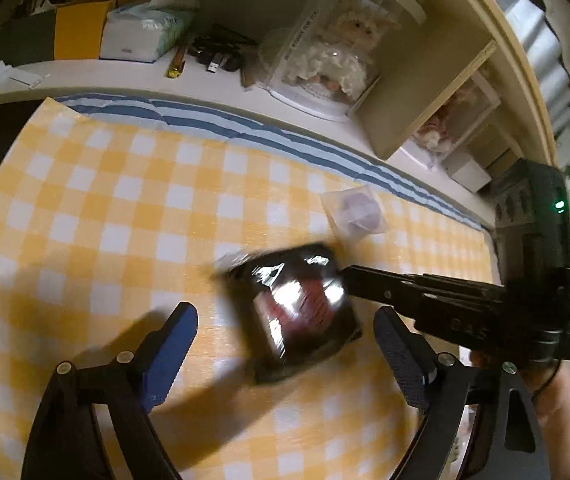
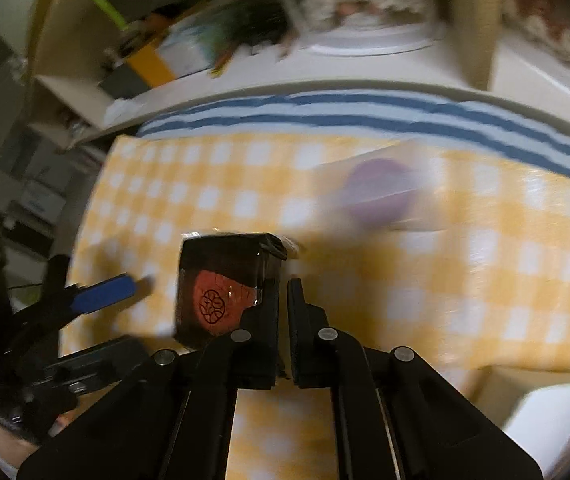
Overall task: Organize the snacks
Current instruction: 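Grasp the dark red-lid cake with the left tool while the right grasps the purple-ring pack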
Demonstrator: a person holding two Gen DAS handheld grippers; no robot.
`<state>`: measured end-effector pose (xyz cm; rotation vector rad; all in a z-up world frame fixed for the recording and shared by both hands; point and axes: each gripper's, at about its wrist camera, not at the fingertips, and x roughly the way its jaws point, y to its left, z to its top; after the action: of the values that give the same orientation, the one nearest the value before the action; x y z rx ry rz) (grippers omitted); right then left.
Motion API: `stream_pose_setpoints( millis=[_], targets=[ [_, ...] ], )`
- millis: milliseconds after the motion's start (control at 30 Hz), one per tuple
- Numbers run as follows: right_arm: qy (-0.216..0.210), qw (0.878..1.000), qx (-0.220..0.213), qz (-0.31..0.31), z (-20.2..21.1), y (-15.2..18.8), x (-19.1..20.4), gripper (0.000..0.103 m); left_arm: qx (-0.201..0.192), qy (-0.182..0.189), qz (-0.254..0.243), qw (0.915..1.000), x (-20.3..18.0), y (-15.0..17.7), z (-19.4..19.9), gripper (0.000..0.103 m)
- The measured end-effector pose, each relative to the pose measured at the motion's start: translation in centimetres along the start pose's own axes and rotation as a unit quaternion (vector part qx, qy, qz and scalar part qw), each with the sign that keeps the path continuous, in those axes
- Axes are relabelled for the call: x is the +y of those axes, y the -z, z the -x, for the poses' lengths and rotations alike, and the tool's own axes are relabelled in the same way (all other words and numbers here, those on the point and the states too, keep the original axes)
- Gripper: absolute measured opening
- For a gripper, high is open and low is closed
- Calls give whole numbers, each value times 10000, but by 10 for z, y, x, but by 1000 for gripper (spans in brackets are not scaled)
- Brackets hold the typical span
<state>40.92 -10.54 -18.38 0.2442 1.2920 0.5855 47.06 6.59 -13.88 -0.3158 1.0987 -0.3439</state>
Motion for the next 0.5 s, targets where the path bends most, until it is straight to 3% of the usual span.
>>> stream_pose_setpoints(
  millis=[100,167,233,333,500],
  targets=[
    [-108,9998,-33,171,3,-1,15,5,27,-115,-165,9998,-4,2,2,90],
    [51,9994,-262,221,14,-7,17,5,45,-192,-226,9995,-7,5,2,92],
    [202,9981,-580,50,27,-18,7,5,61,-348,-251,9991,-13,9,-1,103],
    [483,9944,-911,-232,38,-36,-10,5,80,-685,-242,9973,-23,14,-9,103],
    [986,9889,-1033,-419,33,-62,-31,5,426,-577,-17,9974,-32,24,-24,103]
  ],
)
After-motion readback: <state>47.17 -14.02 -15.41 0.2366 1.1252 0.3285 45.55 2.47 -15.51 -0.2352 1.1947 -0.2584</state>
